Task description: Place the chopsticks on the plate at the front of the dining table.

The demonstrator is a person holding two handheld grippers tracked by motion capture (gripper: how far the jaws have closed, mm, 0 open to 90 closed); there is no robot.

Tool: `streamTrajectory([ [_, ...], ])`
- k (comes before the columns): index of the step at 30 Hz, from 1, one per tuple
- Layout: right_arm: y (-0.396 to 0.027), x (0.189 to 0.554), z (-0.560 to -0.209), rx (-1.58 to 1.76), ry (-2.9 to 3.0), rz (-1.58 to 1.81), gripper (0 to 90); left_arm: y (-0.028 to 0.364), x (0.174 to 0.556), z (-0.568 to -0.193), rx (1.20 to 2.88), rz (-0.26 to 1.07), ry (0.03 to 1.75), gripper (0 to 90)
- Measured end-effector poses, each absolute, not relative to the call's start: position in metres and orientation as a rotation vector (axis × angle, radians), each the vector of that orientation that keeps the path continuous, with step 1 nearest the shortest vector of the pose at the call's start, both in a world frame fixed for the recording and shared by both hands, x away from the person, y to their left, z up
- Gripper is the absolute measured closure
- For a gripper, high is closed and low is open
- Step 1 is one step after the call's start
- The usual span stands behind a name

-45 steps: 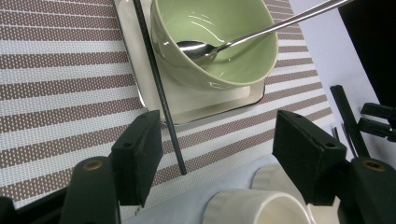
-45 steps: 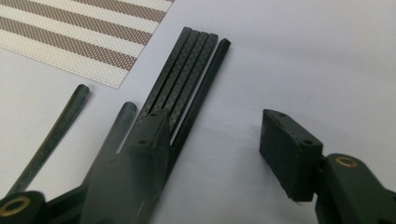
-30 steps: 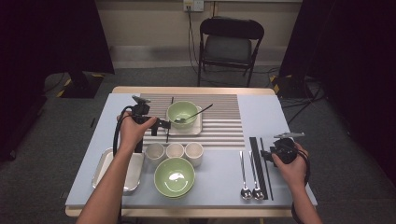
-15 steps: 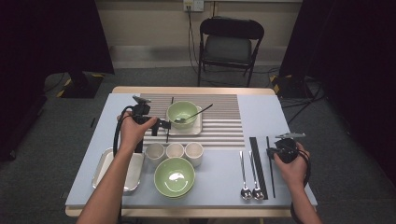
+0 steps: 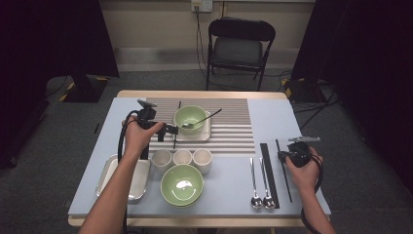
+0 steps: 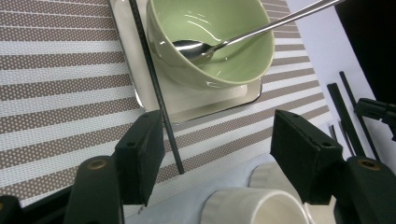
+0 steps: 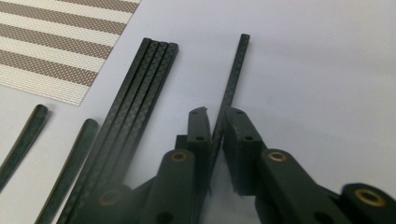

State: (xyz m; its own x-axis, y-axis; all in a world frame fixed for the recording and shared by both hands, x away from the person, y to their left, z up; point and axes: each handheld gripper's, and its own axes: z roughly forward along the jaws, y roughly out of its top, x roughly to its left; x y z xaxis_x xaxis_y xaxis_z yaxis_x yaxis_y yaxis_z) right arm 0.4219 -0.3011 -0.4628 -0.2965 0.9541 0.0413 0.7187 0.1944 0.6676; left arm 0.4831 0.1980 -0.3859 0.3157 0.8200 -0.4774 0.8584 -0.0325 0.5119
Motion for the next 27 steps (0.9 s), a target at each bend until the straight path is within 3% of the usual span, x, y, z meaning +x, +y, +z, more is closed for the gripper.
streamTrajectory([
  [3,-0.301,0.42,-0.462,1.568,2.098,0.834,73.6,0.198,0.483,-0.384,1.83,-0.062,1.496,34.7],
  [17,-0.297,0.407,-0.463,1.593,2.051,0.786,73.3,0.194,0.48,-0.381,1.832,-0.061,1.478,35.0],
  [23,-0.291,0.407,-0.461,1.612,2.049,0.728,83.5,0.197,0.479,-0.379,1.838,-0.05,1.473,35.4],
  [27,-0.288,0.407,-0.46,1.658,2.027,0.711,84.6,0.198,0.478,-0.378,1.84,-0.043,1.476,35.7],
])
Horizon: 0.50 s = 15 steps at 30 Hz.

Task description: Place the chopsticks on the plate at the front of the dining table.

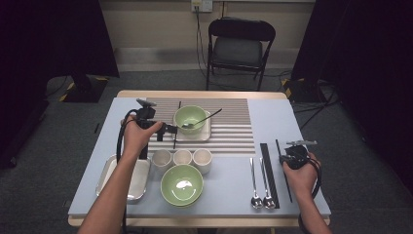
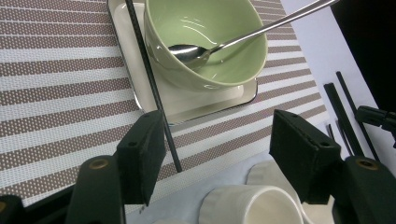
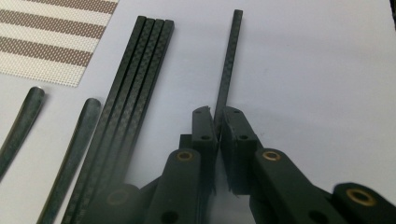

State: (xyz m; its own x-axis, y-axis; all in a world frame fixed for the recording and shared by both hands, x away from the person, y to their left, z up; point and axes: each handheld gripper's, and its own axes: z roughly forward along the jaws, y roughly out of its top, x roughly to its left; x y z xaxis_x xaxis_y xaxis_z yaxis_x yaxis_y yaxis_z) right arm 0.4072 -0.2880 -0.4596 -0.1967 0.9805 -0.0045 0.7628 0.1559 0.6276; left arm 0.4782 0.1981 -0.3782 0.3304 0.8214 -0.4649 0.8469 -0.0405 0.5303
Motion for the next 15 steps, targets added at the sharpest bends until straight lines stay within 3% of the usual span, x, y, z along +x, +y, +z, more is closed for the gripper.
streamTrajectory([
  [15,-0.301,0.41,-0.461,1.752,1.979,0.85,86.3,0.205,0.479,-0.378,1.833,-0.043,1.481,34.7],
])
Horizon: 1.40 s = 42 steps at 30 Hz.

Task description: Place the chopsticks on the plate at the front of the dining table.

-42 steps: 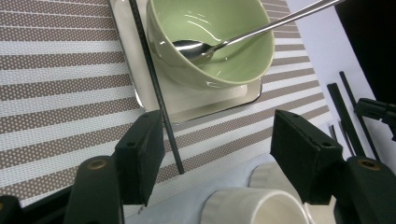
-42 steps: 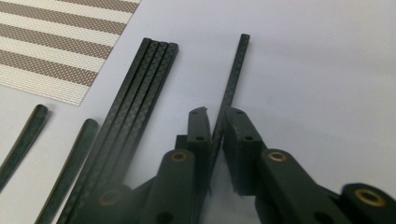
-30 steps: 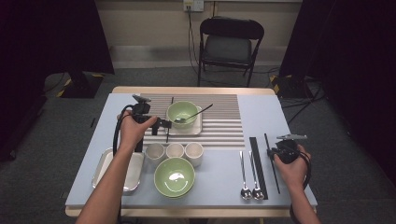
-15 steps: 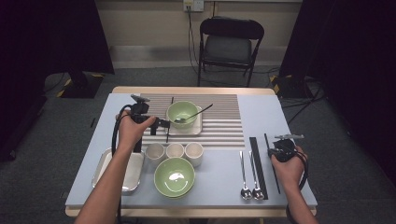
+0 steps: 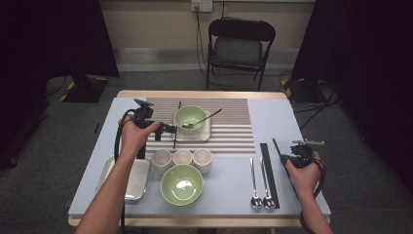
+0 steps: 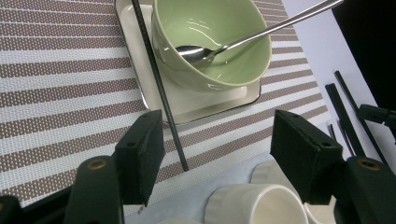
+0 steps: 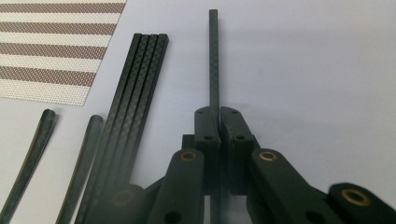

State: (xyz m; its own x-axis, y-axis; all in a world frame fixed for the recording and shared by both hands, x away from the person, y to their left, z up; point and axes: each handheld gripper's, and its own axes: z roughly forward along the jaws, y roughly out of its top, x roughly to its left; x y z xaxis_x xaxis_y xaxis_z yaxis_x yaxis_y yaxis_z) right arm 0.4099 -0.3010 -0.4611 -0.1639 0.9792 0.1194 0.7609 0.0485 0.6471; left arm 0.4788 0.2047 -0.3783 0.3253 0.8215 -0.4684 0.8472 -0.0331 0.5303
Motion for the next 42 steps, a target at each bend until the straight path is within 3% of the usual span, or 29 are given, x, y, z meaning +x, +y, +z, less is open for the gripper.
streamTrajectory([
  [20,-0.306,0.409,-0.44,1.731,1.974,1.014,86.3,0.198,0.474,-0.375,1.855,-0.042,1.454,33.8],
  [42,-0.285,0.416,-0.41,1.652,2.0,1.079,86.3,0.18,0.468,-0.372,1.882,-0.073,1.409,33.3],
])
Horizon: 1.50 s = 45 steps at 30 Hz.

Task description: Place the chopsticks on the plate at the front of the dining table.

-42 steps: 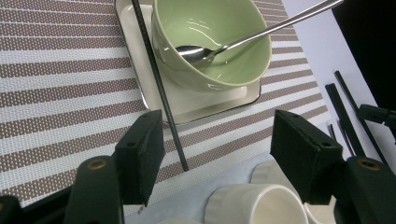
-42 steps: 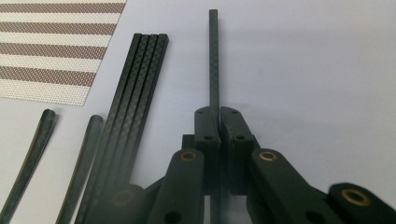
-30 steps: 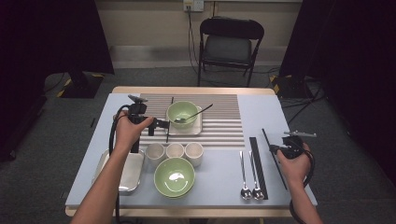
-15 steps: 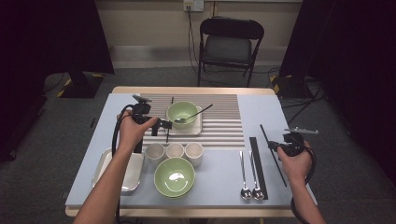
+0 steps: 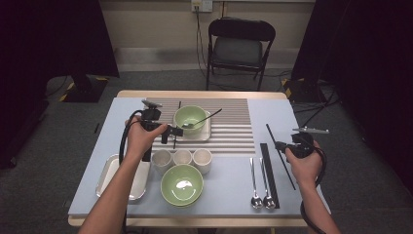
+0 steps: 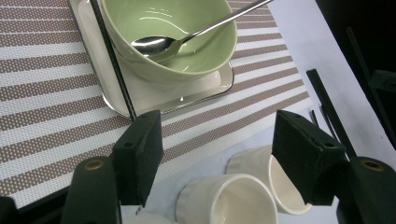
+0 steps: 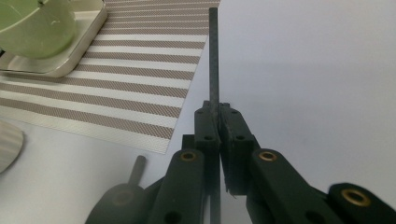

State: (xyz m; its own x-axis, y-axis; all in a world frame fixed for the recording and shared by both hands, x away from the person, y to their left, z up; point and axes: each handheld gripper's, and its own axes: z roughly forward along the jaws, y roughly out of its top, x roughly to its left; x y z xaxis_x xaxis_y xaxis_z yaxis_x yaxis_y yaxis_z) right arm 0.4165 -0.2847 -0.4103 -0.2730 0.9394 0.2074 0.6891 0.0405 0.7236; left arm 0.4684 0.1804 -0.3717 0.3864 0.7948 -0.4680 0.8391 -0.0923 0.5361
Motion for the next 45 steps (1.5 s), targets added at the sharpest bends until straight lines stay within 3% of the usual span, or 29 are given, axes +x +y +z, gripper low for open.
streamTrajectory([
  [45,-0.237,0.425,-0.361,1.499,2.067,1.163,86.3,0.157,0.467,-0.366,1.897,-0.107,1.359,32.9],
])
